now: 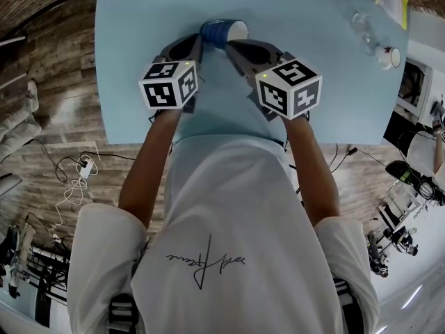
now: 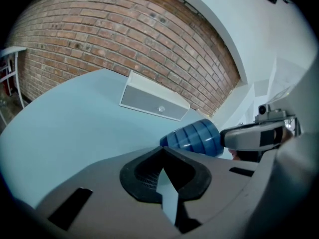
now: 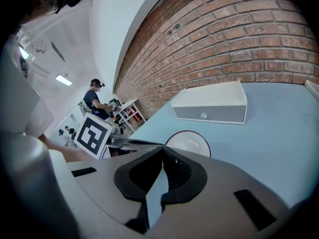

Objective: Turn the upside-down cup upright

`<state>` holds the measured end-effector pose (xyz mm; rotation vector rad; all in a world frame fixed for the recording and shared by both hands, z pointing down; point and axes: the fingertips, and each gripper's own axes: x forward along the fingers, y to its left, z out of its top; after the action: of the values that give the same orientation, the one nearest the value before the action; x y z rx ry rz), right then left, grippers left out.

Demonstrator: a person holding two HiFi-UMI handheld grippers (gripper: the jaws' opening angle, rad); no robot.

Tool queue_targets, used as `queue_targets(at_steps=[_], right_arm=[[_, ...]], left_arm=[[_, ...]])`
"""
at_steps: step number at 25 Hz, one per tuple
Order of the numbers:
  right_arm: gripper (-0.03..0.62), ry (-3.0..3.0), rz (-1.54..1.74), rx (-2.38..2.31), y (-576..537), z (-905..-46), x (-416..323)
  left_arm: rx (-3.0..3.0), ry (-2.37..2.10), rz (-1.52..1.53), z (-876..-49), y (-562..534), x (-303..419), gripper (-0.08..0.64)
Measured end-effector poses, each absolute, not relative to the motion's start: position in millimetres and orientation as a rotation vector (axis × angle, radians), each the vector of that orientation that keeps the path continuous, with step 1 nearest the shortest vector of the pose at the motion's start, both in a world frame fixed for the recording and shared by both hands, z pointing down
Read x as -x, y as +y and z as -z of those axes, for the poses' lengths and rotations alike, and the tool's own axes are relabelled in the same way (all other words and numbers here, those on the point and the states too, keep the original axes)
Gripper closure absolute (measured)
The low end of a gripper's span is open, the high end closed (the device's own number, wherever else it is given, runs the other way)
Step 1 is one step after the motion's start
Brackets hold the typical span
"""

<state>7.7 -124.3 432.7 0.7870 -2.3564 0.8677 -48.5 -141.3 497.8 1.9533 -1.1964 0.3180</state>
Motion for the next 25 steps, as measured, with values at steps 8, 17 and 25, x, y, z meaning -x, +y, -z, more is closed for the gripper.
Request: queue_targets(at_steps=[8, 17, 25], right_arm=[[0.571, -2.365, -0.869, -0.771, -123.9, -433.0, -1.2], [0.569, -2.376, -0.853, -0.744, -124.2, -430.5, 8.6], [0.572, -2.401, -0.888, -0.717, -127.0, -428.6, 21.4]], left_arm=[[-1.929, -1.187, -0.31, -503.5, -138.6, 49.9, 0.551], [-1.925, -1.185, -0.316, -503.4, -135.1, 51.9, 0.551], [-1.919, -1.191, -0.312, -504.2, -134.5, 55.2, 0.551]])
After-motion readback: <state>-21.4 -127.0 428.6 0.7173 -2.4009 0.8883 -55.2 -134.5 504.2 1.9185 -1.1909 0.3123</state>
